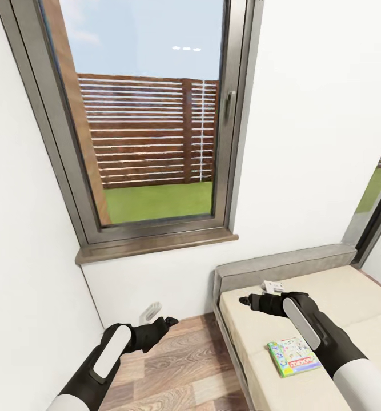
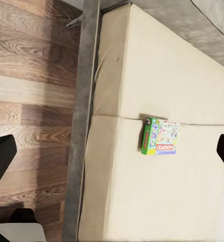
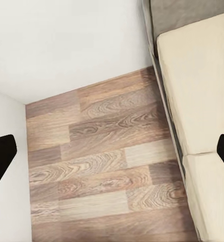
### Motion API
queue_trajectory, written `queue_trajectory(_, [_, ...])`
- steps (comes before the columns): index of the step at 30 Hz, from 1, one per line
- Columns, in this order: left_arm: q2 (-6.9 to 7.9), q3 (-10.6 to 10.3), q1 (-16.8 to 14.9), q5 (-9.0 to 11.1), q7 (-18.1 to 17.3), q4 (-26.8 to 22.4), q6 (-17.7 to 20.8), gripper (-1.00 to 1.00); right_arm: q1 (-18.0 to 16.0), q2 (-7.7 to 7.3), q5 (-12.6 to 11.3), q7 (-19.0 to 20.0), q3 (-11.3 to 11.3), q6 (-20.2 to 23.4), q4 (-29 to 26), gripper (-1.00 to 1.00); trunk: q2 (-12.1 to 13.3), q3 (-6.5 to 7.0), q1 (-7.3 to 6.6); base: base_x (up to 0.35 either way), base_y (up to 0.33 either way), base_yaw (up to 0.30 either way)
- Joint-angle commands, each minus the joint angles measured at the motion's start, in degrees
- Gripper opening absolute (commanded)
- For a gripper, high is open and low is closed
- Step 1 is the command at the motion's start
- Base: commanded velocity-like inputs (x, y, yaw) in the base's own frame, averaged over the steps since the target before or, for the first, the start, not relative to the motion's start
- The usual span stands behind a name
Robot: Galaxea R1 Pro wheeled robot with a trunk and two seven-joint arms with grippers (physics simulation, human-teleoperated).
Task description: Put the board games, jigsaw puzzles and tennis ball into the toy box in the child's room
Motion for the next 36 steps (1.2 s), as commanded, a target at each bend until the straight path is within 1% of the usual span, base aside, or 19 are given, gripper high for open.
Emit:
queue_trajectory(1, [-0.02,0.0,0.0,0.6,0.6,-0.1,0.1,1.00,-0.1,-0.06,0.0,0.0,0.1,0.2,0.0,1.00,-0.1,-0.14,0.04,0.000,0.000,-0.246])
queue_trajectory(12, [-0.11,0.0,0.0,0.6,0.5,-0.1,0.1,1.00,-0.1,0.00,0.1,0.0,0.2,0.2,-0.1,1.00,-0.1,-0.14,0.04,0.000,0.000,-0.235])
queue_trajectory(24, [-0.12,0.0,0.0,0.6,0.5,-0.1,0.1,1.00,-0.1,0.00,0.1,0.0,0.2,0.2,-0.1,1.00,-0.1,-0.14,0.04,0.100,0.069,-0.036])
queue_trajectory(36, [-0.19,-0.1,0.0,0.7,0.5,-0.1,0.2,1.00,-0.1,-0.03,0.1,0.0,0.2,0.2,-0.1,1.00,-0.1,-0.14,0.04,0.030,0.021,-0.005])
